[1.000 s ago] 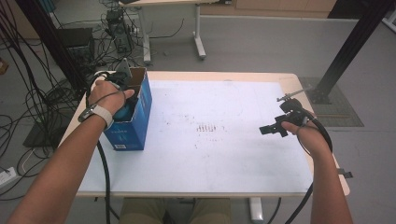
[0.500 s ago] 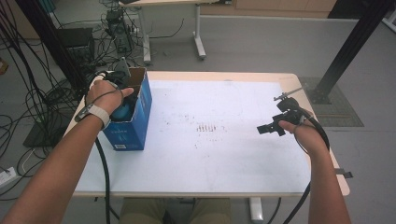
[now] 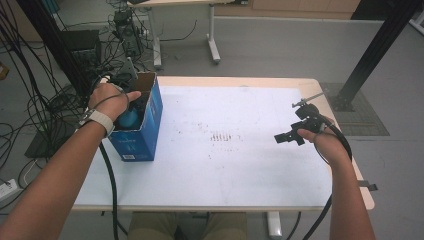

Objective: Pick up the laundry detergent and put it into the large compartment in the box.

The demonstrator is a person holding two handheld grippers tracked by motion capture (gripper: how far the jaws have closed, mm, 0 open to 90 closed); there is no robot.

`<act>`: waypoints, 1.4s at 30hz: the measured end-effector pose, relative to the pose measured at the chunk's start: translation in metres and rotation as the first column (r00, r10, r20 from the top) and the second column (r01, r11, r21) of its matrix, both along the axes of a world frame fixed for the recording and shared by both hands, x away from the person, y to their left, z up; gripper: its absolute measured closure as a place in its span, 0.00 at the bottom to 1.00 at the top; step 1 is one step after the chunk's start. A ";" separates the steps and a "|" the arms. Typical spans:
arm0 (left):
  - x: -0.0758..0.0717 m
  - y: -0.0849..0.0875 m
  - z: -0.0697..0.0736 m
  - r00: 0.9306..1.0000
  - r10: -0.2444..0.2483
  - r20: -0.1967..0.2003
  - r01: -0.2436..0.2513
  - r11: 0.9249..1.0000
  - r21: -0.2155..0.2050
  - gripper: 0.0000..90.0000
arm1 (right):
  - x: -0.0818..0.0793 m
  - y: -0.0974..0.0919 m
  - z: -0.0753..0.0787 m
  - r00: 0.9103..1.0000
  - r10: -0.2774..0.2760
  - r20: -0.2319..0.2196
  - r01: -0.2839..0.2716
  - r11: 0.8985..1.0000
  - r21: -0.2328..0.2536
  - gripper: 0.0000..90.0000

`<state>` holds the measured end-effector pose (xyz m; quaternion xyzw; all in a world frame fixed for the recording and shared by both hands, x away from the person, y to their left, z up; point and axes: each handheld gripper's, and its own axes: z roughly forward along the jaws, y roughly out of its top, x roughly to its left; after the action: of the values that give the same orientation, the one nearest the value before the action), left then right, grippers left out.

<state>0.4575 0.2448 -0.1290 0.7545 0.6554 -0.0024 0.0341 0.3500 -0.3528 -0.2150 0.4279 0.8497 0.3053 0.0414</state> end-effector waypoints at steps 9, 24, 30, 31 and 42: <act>-0.006 -0.003 0.016 1.000 0.005 0.027 -0.005 1.000 0.004 0.14 | -0.001 0.002 0.001 1.000 0.009 0.006 -0.009 1.000 -0.001 0.06; -0.007 -0.013 0.054 0.998 -0.061 0.024 0.062 0.998 -0.030 0.11 | -0.006 -0.002 0.002 1.000 0.003 0.014 -0.003 1.000 -0.007 0.06; -0.009 -0.022 0.078 0.995 -0.090 0.046 0.091 0.996 -0.014 0.11 | -0.009 -0.006 0.006 1.000 0.000 0.020 0.000 1.000 -0.008 0.06; -0.011 -0.023 0.082 0.994 -0.093 0.055 0.094 0.996 -0.012 0.11 | -0.009 -0.006 0.007 1.000 -0.001 0.017 0.002 1.000 -0.008 0.06; -0.021 -0.038 0.120 0.967 -0.226 0.118 0.229 0.973 -0.017 0.10 | -0.012 -0.010 0.011 1.000 -0.009 0.021 0.010 1.000 -0.012 0.06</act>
<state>0.4360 0.2067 -0.0088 0.8230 0.5613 0.0274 0.0828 0.3382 -0.3623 -0.2037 0.4284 0.8490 0.3047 0.0543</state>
